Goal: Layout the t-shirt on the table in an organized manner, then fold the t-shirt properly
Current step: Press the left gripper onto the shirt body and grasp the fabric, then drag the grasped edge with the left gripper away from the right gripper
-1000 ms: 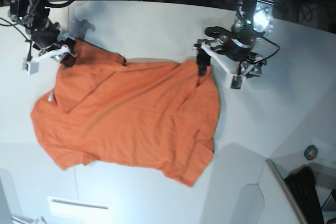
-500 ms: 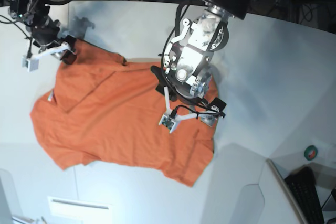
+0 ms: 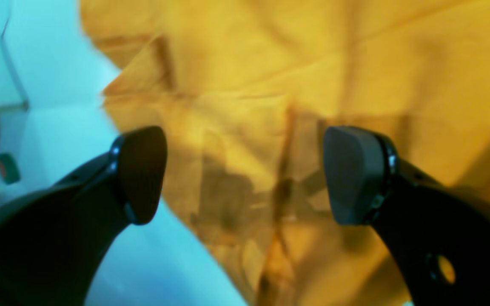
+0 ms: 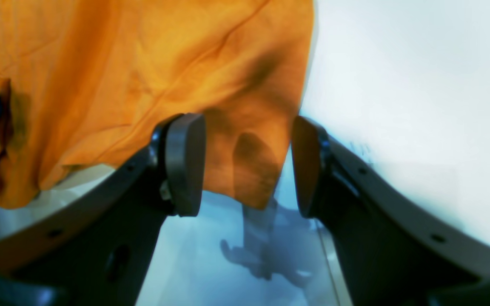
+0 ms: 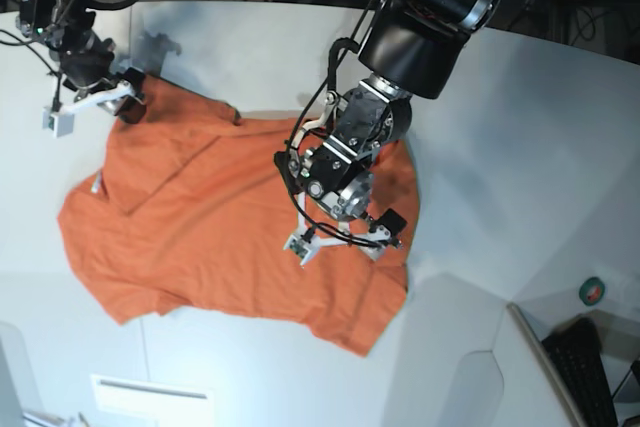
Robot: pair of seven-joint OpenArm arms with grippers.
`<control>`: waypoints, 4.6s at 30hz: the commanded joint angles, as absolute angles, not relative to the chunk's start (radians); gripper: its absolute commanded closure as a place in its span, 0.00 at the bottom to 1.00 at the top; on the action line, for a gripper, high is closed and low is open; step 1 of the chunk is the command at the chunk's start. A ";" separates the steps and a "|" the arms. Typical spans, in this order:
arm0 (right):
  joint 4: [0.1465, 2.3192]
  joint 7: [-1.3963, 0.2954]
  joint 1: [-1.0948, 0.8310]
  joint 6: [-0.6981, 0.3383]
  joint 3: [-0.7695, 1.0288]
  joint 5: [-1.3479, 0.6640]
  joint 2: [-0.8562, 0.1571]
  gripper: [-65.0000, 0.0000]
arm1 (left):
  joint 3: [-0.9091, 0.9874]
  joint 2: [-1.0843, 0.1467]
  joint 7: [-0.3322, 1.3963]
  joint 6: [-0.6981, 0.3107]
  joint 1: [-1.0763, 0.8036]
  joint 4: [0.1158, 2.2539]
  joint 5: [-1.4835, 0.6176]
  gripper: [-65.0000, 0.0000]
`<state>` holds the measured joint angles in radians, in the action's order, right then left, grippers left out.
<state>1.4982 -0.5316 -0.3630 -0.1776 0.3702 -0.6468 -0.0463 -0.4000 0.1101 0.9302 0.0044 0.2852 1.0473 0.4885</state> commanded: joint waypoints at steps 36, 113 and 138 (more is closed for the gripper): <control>1.514 -0.516 -0.355 -0.196 0.378 -0.654 -0.054 0.53 | -0.344 0.114 0.857 0.016 0.375 0.969 0.509 0.16; 1.514 -0.516 -0.354 -0.197 0.371 -0.654 -0.054 0.53 | -0.289 0.147 0.849 0.015 0.361 0.858 0.501 0.82; 1.511 -0.521 -0.341 -0.197 0.369 -0.654 -0.054 0.53 | -0.291 0.107 1.013 0.015 0.288 1.276 0.300 1.00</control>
